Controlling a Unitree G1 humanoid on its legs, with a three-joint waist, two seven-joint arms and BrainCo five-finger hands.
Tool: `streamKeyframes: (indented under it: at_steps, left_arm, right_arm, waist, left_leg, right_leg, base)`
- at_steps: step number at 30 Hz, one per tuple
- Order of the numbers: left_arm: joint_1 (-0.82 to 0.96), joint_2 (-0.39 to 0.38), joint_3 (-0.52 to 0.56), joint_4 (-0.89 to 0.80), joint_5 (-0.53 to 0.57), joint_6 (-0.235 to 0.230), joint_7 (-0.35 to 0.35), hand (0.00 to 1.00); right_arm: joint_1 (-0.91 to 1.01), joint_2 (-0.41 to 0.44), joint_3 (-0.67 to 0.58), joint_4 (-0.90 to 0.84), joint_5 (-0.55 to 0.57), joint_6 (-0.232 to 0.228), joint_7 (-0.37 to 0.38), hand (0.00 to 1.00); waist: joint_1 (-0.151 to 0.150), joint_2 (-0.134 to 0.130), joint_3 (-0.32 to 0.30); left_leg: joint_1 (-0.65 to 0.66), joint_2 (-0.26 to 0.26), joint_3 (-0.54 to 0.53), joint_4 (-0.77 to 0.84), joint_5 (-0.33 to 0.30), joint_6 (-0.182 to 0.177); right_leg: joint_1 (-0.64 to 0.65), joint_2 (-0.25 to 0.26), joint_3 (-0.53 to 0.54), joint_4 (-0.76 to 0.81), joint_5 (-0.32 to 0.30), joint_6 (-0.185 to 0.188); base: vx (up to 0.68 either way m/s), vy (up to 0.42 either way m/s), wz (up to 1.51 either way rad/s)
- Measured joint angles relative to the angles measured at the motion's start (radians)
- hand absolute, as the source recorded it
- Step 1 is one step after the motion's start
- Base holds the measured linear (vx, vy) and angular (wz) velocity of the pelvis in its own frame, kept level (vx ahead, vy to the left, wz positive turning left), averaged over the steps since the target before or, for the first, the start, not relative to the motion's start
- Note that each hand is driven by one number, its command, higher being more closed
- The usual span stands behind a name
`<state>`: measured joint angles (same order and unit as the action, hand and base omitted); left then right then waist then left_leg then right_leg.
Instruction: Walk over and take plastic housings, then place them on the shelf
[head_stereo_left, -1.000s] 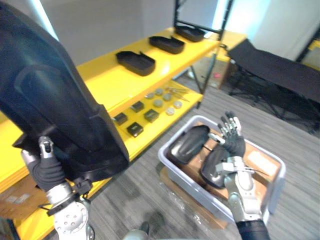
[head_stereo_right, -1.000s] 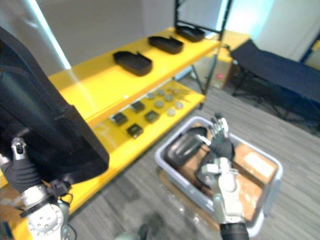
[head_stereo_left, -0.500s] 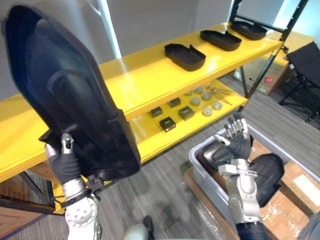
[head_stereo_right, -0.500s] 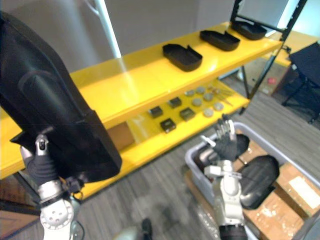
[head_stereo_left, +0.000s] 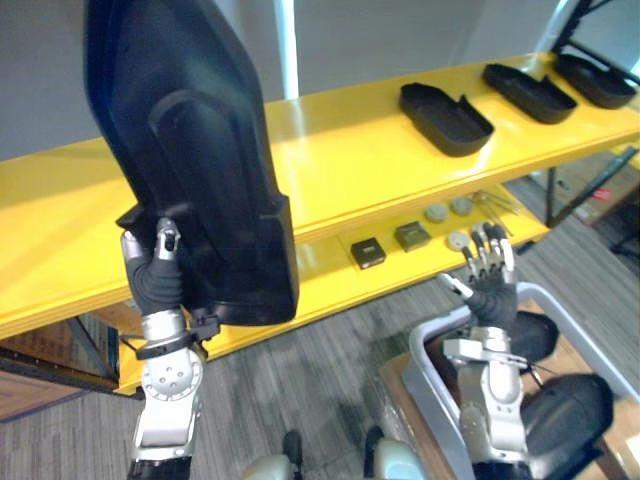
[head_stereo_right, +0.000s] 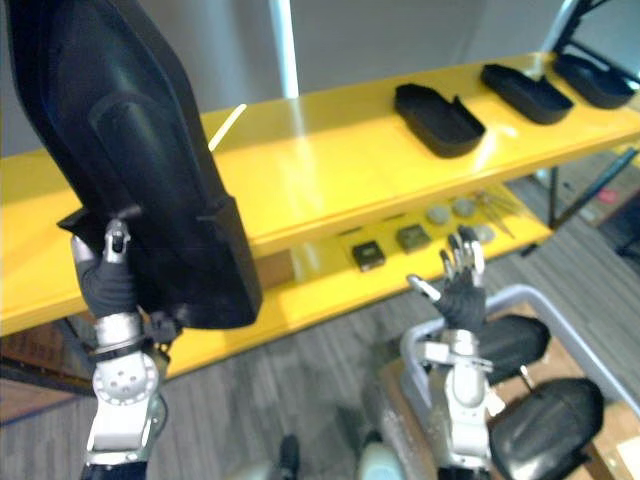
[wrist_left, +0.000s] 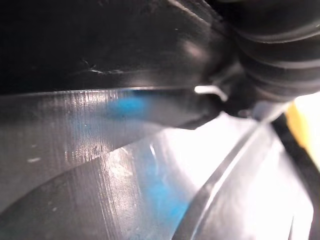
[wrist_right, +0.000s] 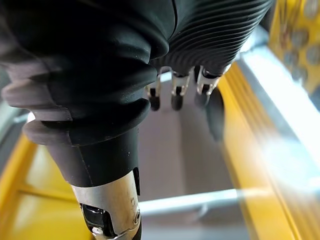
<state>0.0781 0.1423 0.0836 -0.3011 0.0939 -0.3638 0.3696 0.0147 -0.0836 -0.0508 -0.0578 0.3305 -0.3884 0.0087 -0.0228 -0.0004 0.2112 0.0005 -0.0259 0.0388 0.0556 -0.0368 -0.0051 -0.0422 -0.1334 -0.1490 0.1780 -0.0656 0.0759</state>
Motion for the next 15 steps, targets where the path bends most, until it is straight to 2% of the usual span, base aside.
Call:
streamKeyframes:
  at_steps: [1, 6, 8, 9, 10, 12, 13, 15]
  left_arm:
    - [0.018, -0.012, -0.015, 0.0, 0.0, 0.003, 0.0, 1.0]
    - [0.042, -0.042, -0.025, -0.01, 0.005, 0.002, 0.002, 1.0]
    - [0.033, -0.044, -0.026, -0.015, 0.005, -0.006, -0.001, 1.0]
    - [0.023, -0.054, -0.028, -0.02, 0.004, -0.007, -0.007, 1.0]
    - [0.024, -0.06, -0.027, -0.027, 0.001, -0.007, -0.01, 1.0]
    - [0.027, -0.069, -0.025, -0.035, -0.002, -0.007, -0.009, 1.0]
    - [0.032, -0.07, -0.018, -0.037, -0.002, -0.007, 0.002, 1.0]
    - [0.049, -0.07, -0.011, -0.046, -0.002, -0.007, 0.012, 1.0]
  right_arm:
    - [-0.006, -0.007, 0.007, -0.001, 0.002, 0.0, 0.015, 0.0]
    - [-0.029, -0.019, 0.011, -0.017, 0.019, -0.002, 0.033, 0.0]
    - [-0.026, -0.019, -0.003, -0.03, 0.006, -0.005, 0.015, 0.0]
    - [-0.025, -0.019, -0.025, -0.048, -0.01, -0.005, -0.002, 0.0]
    - [-0.026, -0.019, -0.035, -0.052, -0.016, -0.006, -0.009, 0.0]
    - [-0.039, -0.023, -0.044, -0.051, -0.032, -0.007, -0.011, 0.0]
    - [-0.059, -0.023, -0.041, -0.051, -0.03, -0.008, -0.009, 0.0]
    - [-0.096, -0.023, -0.034, -0.051, -0.028, -0.02, -0.007, 0.0]
  waist:
    - [0.003, 0.011, -0.007]
    - [0.007, 0.013, -0.008]
    - [-0.002, 0.014, -0.009]
    - [-0.016, 0.016, -0.01]
    - [-0.014, 0.017, -0.01]
    - [0.01, 0.017, -0.01]
    - [0.012, 0.014, -0.012]
    - [0.014, 0.013, -0.013]
  left_leg:
    - [0.007, 0.015, -0.002, 0.003, -0.008, -0.013]
    - [0.031, 0.03, 0.01, 0.016, -0.01, -0.02]
    - [0.016, 0.025, 0.081, 0.027, -0.001, -0.032]
    - [0.011, 0.02, 0.144, 0.025, 0.013, -0.035]
    - [0.011, 0.018, 0.15, 0.024, 0.017, -0.031]
    - [0.015, 0.014, 0.103, 0.024, 0.017, -0.031]
    - [0.014, 0.008, 0.069, 0.018, 0.017, -0.031]
    - [0.015, 0.002, 0.054, -0.008, 0.017, -0.031]
  right_leg:
    - [0.026, 0.015, -0.015, -0.028, 0.005, -0.007]
    - [0.113, 0.03, -0.051, -0.082, 0.005, -0.007]
    - [0.14, 0.018, -0.106, -0.099, 0.004, -0.008]
    - [0.16, 0.008, -0.159, -0.101, 0.001, -0.013]
    - [0.168, 0.007, -0.17, -0.095, -0.004, -0.019]
    - [0.161, 0.007, -0.17, -0.061, -0.023, -0.043]
    - [0.148, 0.003, -0.15, -0.044, -0.039, -0.048]
    - [0.132, 0.0, -0.114, -0.039, -0.059, -0.04]
  base:
    - [0.18, -0.102, 0.11]
    - [0.16, -0.083, 0.23]
    - [0.06, -0.001, 0.88]
    - [0.03, 0.032, 1.12]
    - [0.02, 0.034, 0.96]
    - [0.0, 0.0, 0.38]
    - [-0.02, -0.008, 0.24]
    - [-0.03, -0.001, -0.02]
